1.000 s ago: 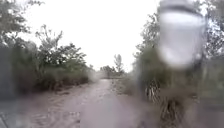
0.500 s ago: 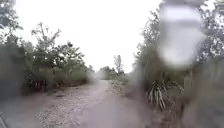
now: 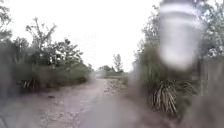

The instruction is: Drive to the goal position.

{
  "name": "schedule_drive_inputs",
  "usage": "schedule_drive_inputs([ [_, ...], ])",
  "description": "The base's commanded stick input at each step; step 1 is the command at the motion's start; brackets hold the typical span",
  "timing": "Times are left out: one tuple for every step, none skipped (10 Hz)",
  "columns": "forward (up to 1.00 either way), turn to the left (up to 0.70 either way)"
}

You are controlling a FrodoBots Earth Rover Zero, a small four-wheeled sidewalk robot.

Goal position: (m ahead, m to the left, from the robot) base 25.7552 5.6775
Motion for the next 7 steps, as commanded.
schedule_drive_inputs([
  [0.7,0.14],
  [0.7,0.14],
  [0.7,0.14],
  [0.7,0.14],
  [0.7,0.09],
  [0.7,0.0],
  [0.7,0.0],
])
